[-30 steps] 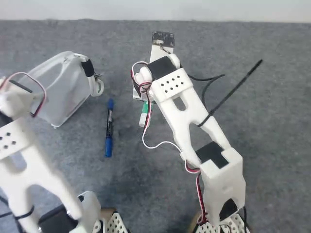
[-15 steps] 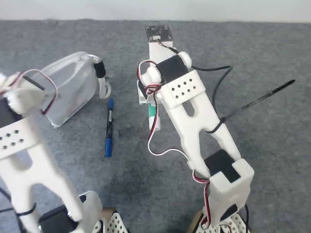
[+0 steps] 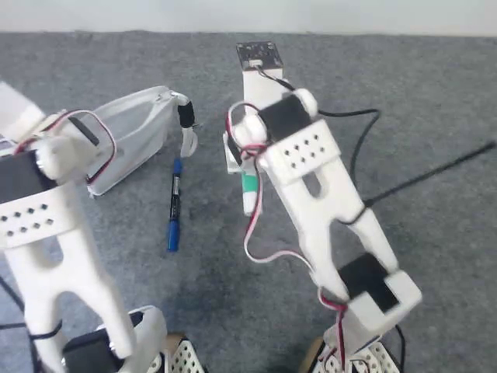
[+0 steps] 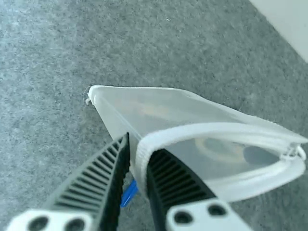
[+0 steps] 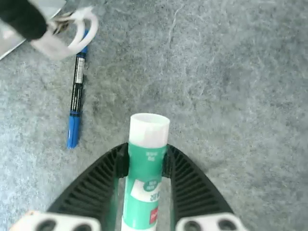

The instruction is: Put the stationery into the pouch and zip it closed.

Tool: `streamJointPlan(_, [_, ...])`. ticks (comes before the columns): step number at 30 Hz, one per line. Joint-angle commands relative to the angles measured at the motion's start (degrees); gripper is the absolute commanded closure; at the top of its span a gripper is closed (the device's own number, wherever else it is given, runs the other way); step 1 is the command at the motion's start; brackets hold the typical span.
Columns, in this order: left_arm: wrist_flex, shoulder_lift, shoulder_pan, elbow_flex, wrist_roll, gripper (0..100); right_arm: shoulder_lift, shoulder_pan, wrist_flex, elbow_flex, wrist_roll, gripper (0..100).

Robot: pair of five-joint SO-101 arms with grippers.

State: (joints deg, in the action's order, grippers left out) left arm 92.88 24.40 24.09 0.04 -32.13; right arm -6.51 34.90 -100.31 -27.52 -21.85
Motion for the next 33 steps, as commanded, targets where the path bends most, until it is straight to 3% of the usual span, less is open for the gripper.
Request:
streamJointPlan(1, [-0.09,0.79,-0.62,-2.24,0.53,99,9.27,0.22,-2.07,1.76,0.53,99.2])
streamJointPlan(20, [-0.26,0.79,-0.44,-2.24,0.44,99,27.38,0.13,-1.89,8.7,0.53,99.2])
streamJointPlan(33, [-0.26,0.44,-0.44,-2.24,0.44,99,28.44,0.22,10.51,8.7,0.26,99.2])
